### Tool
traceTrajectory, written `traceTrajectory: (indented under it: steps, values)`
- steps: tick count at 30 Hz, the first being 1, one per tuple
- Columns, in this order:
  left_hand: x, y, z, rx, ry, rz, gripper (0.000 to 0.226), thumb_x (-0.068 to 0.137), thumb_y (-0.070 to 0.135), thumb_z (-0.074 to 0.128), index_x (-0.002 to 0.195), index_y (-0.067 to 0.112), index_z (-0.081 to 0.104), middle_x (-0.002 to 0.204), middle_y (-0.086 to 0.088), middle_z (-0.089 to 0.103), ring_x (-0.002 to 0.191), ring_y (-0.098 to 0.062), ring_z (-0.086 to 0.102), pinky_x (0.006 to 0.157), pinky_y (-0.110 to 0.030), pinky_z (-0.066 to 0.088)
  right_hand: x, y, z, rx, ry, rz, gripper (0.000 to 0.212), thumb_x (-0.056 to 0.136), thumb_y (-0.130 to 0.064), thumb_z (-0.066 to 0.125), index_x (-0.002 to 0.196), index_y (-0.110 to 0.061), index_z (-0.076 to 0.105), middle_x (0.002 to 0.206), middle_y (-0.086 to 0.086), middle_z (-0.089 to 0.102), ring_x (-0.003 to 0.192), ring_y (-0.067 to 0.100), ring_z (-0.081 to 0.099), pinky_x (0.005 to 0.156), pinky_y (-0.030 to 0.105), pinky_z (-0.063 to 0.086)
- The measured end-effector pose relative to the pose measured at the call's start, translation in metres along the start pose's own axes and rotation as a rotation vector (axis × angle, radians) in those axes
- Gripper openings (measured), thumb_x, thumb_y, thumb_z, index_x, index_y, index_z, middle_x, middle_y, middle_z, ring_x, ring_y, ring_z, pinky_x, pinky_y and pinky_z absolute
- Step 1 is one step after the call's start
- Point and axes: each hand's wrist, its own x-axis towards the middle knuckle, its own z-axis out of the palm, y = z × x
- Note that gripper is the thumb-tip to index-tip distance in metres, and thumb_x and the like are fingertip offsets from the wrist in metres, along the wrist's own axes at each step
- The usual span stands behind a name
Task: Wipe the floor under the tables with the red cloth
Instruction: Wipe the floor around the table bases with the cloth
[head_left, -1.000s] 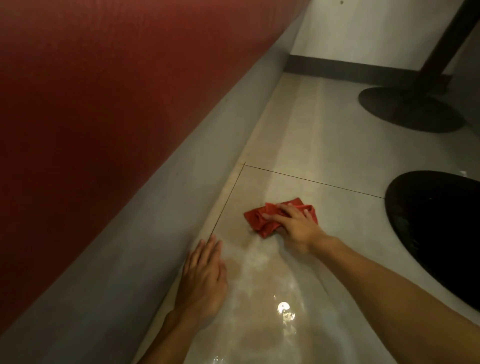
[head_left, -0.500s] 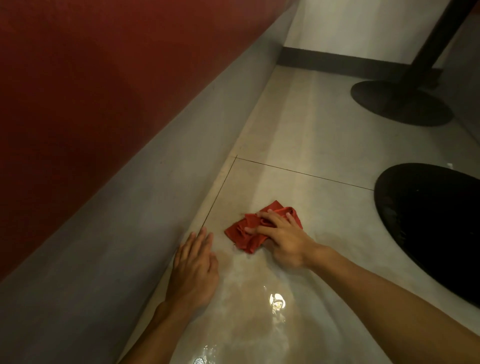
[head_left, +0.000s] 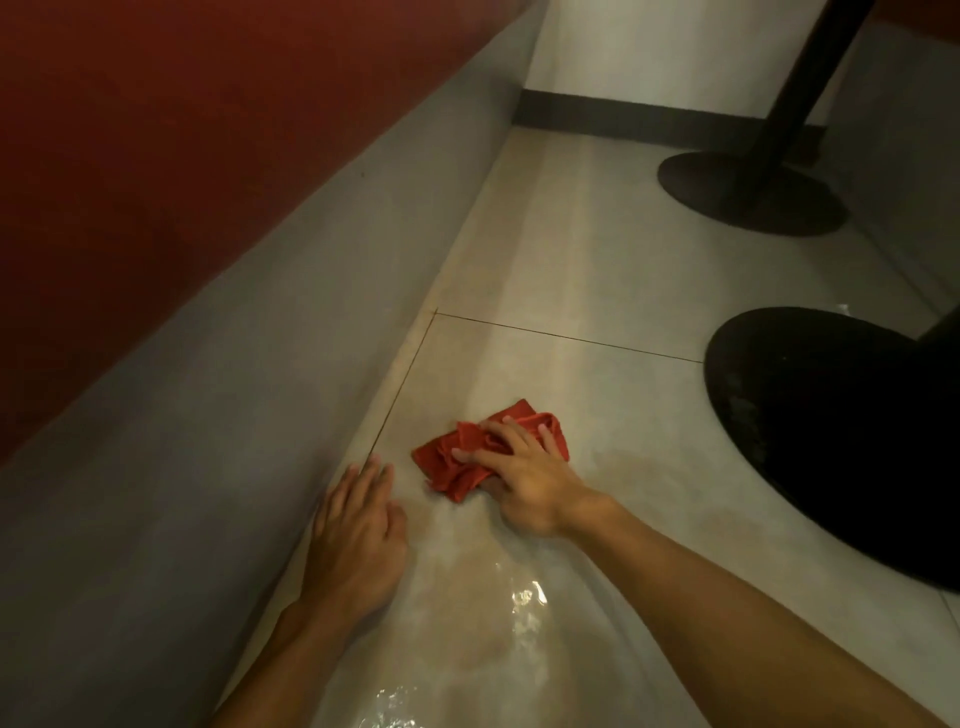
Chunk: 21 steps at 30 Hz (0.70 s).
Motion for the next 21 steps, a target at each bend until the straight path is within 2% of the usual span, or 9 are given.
traceTrajectory:
  steps: [3, 6, 8, 12, 16, 21]
  values:
    - [0.008, 0.003, -0.003, -0.005, 0.001, -0.034, 0.073, 0.085, 0.046, 0.014, 0.14, 0.012, 0.049, 0.149, -0.008, 0.043, 0.139, -0.028, 0.035, 0.118, -0.042, 0.022, -0.007, 0.027, -0.017, 0.02, -0.019, 0.068, 0.043, 0.1, -0.04, 0.041, 0.141, -0.052, 0.036, 0.16, -0.006, 0.015, 0.149, 0.018, 0.005, 0.119, 0.05, -0.004]
    - [0.021, 0.022, -0.01, -0.058, 0.018, 0.012, 0.07, 0.086, 0.043, 0.018, 0.138, 0.011, 0.051, 0.143, -0.01, 0.05, 0.132, -0.03, 0.042, 0.113, -0.042, 0.03, -0.02, 0.068, -0.038, 0.035, 0.016, 0.262, 0.043, 0.1, -0.043, 0.041, 0.142, -0.049, 0.037, 0.159, -0.002, 0.017, 0.148, 0.021, 0.012, 0.119, 0.048, 0.003]
    - [0.035, 0.038, -0.013, -0.081, -0.023, 0.046, 0.067, 0.087, 0.041, 0.019, 0.143, 0.013, 0.045, 0.148, -0.008, 0.043, 0.137, -0.027, 0.035, 0.115, -0.038, 0.026, -0.035, 0.099, -0.05, 0.047, 0.013, 0.4, 0.044, 0.1, -0.044, 0.039, 0.144, -0.049, 0.034, 0.16, -0.002, 0.015, 0.147, 0.024, 0.012, 0.119, 0.051, 0.003]
    - [0.065, 0.05, -0.003, 0.026, -0.175, 0.102, 0.07, 0.09, 0.047, 0.008, 0.151, 0.019, 0.027, 0.16, -0.004, 0.022, 0.147, -0.024, 0.017, 0.12, -0.04, 0.013, -0.057, 0.134, -0.059, 0.06, 0.052, 0.649, 0.047, 0.1, -0.048, 0.035, 0.146, -0.047, 0.029, 0.16, -0.001, 0.014, 0.147, 0.029, 0.01, 0.119, 0.053, 0.004]
    - [0.063, 0.048, 0.005, 0.097, -0.197, 0.091, 0.054, 0.103, 0.04, 0.016, 0.154, 0.025, 0.013, 0.163, 0.002, 0.005, 0.149, -0.021, 0.004, 0.121, -0.041, 0.003, -0.056, 0.115, -0.052, 0.107, 0.15, 0.795, 0.048, 0.101, -0.045, 0.034, 0.148, -0.045, 0.026, 0.158, 0.003, 0.013, 0.146, 0.031, 0.007, 0.118, 0.055, 0.001]
    - [0.062, 0.051, 0.006, 0.098, -0.175, 0.08, 0.052, 0.103, 0.04, 0.021, 0.154, 0.027, 0.016, 0.163, 0.004, 0.005, 0.149, -0.019, 0.004, 0.12, -0.039, 0.003, -0.041, 0.068, -0.036, 0.15, 0.198, 0.921, 0.052, 0.099, -0.037, 0.036, 0.149, -0.043, 0.022, 0.157, 0.01, 0.011, 0.145, 0.035, 0.005, 0.115, 0.062, -0.002]
